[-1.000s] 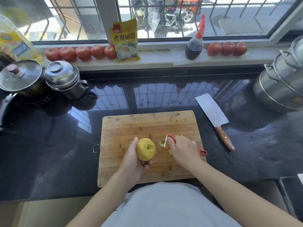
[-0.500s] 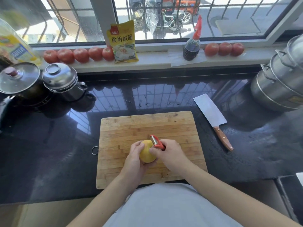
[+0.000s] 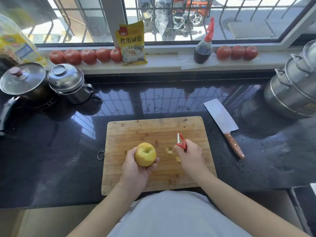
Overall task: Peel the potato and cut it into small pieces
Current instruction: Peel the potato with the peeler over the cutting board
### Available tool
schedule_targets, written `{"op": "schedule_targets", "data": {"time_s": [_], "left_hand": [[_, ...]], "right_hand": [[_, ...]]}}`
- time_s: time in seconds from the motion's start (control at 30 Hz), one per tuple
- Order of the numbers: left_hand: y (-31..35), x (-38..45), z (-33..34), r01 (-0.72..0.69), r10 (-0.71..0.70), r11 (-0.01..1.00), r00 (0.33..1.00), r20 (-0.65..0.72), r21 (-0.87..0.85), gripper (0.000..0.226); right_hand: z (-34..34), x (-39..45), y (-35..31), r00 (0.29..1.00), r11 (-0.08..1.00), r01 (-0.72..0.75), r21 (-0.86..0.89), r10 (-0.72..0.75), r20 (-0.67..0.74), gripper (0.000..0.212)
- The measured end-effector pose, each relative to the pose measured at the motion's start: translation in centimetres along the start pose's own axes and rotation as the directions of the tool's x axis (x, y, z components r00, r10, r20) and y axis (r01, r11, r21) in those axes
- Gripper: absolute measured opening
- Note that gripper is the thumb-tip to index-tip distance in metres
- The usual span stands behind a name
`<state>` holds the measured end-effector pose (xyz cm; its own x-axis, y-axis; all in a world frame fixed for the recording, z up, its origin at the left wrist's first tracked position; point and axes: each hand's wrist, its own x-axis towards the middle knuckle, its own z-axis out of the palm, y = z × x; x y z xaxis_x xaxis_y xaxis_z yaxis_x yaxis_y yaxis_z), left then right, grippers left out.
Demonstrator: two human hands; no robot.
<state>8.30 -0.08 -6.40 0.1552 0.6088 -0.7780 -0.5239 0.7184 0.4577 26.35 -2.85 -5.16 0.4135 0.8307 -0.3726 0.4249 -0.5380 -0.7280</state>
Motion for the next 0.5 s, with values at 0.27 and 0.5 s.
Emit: {"op": "schedule_targets", "data": {"time_s": [0.27,0.5], "left_hand": [[0.2,-0.4,-1.5,0.135,-0.142,0.972,0.99,0.02,0.194,0.07],[1.6,-0.7,-1.5,0.135,-0.181,0.935,0.977,0.114,0.329,0.052]], "right_hand": [[-0.2,1.8,2.4,0.987,0.774,0.146,-0.616,-0.074,0.141,0.017],[-1.0,1.2,2.5,0.941,0.679,0.338,-0.652,-0.226,0.252,0.028]]}}
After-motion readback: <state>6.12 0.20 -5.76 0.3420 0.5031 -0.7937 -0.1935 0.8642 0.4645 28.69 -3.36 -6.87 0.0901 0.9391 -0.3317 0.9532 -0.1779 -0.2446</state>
